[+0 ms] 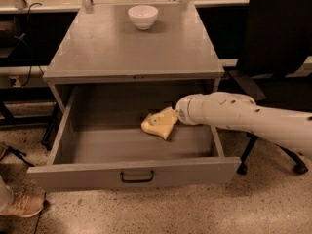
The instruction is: Place sponge into top drawer
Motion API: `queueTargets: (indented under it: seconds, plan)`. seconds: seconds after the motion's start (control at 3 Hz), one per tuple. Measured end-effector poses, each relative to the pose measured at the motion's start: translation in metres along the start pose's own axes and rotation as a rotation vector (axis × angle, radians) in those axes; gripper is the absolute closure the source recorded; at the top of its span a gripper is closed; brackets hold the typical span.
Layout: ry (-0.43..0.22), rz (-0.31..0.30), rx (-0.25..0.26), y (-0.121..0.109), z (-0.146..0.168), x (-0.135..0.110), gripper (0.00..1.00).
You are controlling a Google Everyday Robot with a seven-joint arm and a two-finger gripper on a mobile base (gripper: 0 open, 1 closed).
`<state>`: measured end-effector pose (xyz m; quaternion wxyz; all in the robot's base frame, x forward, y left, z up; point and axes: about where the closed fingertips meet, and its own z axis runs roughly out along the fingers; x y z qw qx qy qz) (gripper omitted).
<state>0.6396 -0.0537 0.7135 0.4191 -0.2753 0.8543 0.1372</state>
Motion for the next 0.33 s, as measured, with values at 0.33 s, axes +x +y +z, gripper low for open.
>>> queueTargets:
  seconds: [0.33]
  plan:
    - [-0.064,0.043,0.053,-0.0165,-0.0635,-0.0104,0.00]
